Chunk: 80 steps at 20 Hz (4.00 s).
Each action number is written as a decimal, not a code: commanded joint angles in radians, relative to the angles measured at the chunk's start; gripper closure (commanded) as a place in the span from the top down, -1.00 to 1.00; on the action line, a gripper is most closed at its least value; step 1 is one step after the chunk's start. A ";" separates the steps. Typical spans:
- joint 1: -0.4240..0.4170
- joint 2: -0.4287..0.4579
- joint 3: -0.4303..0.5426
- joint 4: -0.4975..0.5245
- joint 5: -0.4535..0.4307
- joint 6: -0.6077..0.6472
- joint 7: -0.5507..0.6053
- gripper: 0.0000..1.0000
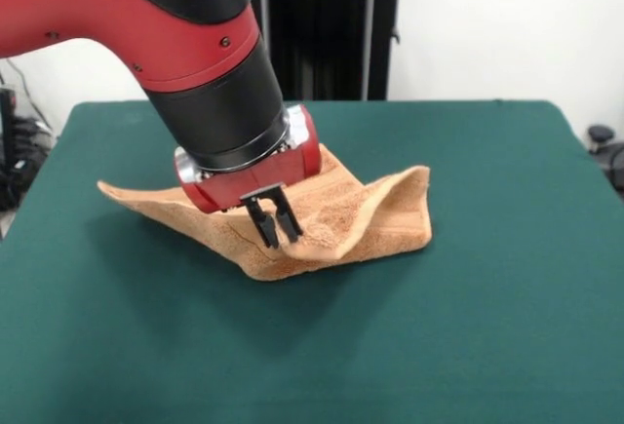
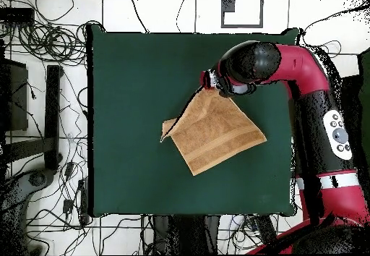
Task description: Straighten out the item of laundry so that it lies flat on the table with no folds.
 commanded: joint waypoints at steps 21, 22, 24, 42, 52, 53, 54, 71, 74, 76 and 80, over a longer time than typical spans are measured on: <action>0.053 0.054 -0.018 -0.124 0.022 0.107 -0.464 -1.00; 0.056 0.055 -0.018 -0.130 0.023 0.109 -0.465 -1.00; 0.058 0.057 -0.019 -0.134 0.026 0.110 -0.469 -1.00; 0.070 0.090 -0.002 -0.193 0.039 0.123 -0.545 -1.00; 0.076 0.092 -0.010 -0.202 0.033 0.120 -0.548 -1.00; 0.079 0.095 -0.011 -0.209 0.032 0.126 -0.553 -1.00; 0.079 0.096 -0.011 -0.209 0.032 0.125 -0.553 -1.00; 0.082 0.103 -0.006 -0.212 0.052 0.097 -0.538 1.00; 0.084 0.096 -0.009 -0.206 0.055 0.093 -0.532 1.00; 0.085 0.087 -0.008 -0.202 0.051 0.086 -0.537 1.00; 0.066 0.046 -0.011 -0.127 0.055 0.055 -0.506 1.00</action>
